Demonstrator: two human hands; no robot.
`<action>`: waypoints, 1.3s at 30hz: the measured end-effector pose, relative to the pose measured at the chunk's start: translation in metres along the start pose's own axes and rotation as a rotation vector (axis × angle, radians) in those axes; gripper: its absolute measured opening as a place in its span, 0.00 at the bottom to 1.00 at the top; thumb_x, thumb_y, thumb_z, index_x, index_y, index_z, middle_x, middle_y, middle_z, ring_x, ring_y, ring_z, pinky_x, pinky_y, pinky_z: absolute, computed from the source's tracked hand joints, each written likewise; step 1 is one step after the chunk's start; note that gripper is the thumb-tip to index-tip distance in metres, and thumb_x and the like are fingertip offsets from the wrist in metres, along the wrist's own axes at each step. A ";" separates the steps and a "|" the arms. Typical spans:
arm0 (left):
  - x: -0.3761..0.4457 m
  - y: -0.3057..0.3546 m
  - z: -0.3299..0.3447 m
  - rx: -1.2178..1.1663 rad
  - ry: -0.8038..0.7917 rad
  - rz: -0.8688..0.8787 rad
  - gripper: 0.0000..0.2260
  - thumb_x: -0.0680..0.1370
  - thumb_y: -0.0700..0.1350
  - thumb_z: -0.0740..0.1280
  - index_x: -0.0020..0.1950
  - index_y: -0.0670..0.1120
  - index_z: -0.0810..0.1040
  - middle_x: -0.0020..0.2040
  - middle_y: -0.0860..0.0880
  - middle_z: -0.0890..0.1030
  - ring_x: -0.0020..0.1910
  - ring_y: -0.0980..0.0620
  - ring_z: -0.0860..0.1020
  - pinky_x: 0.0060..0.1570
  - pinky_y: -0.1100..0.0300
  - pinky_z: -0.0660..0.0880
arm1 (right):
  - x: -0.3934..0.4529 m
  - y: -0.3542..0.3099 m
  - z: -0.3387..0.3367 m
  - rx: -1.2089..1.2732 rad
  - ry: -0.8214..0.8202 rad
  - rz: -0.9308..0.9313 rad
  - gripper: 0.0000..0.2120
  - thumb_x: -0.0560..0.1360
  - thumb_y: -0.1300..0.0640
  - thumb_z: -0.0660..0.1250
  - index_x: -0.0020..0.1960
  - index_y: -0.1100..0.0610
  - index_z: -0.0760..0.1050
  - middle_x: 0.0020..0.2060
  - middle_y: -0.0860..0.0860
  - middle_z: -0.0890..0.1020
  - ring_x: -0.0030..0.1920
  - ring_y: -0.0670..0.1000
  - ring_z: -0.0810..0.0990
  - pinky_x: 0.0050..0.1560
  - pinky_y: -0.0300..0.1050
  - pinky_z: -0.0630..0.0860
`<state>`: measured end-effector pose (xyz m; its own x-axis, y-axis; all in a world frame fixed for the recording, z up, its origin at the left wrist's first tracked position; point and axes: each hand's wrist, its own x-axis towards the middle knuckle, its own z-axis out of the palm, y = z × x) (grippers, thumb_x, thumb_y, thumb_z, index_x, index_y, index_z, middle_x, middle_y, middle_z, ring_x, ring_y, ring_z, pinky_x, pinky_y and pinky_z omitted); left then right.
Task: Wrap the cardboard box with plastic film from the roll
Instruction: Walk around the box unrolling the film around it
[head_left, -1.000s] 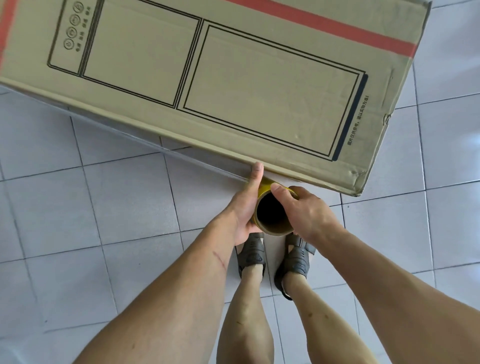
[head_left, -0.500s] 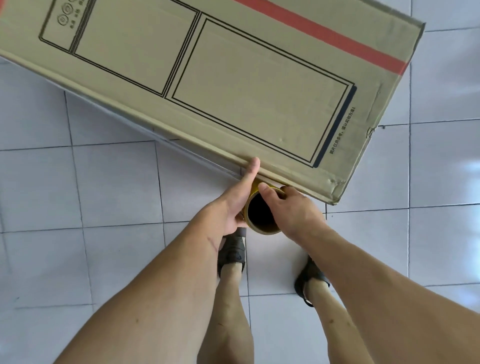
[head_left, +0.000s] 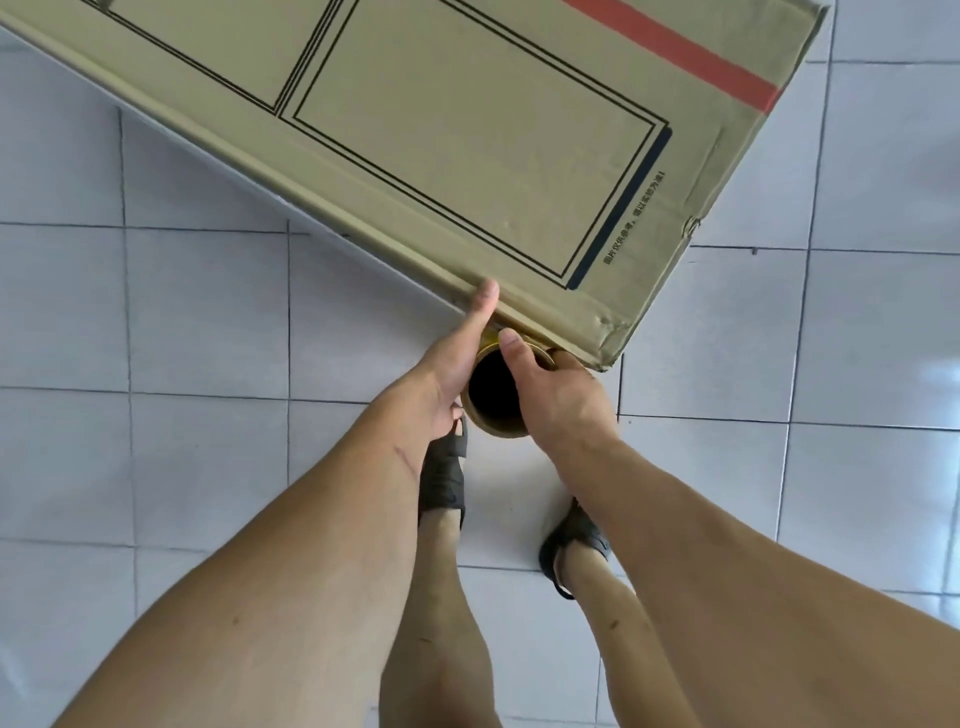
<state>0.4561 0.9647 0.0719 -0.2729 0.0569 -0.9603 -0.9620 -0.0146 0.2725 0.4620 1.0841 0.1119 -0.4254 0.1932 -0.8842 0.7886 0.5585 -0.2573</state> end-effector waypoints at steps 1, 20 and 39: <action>0.001 -0.002 0.006 0.016 0.032 0.027 0.39 0.72 0.82 0.62 0.62 0.51 0.85 0.59 0.46 0.89 0.66 0.45 0.83 0.77 0.42 0.74 | 0.000 0.004 -0.002 0.058 0.009 0.026 0.43 0.69 0.21 0.57 0.68 0.53 0.72 0.60 0.55 0.79 0.60 0.58 0.78 0.64 0.56 0.74; 0.022 -0.022 0.020 -0.020 -0.070 0.100 0.39 0.70 0.81 0.68 0.56 0.47 0.88 0.54 0.48 0.91 0.65 0.46 0.85 0.77 0.46 0.74 | -0.001 0.023 0.005 0.364 0.151 0.040 0.37 0.64 0.28 0.72 0.62 0.54 0.73 0.54 0.51 0.81 0.57 0.55 0.80 0.60 0.53 0.77; 0.009 -0.024 0.055 -0.099 -0.111 0.024 0.52 0.64 0.83 0.63 0.75 0.48 0.79 0.64 0.45 0.88 0.66 0.45 0.84 0.59 0.53 0.80 | 0.008 0.048 -0.032 0.212 0.076 -0.057 0.25 0.70 0.33 0.73 0.56 0.50 0.76 0.46 0.48 0.82 0.47 0.50 0.82 0.42 0.42 0.77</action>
<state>0.4767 1.0204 0.0600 -0.2995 0.1652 -0.9397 -0.9521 -0.1158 0.2831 0.4825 1.1384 0.1050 -0.4981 0.2308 -0.8358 0.8344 0.3899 -0.3896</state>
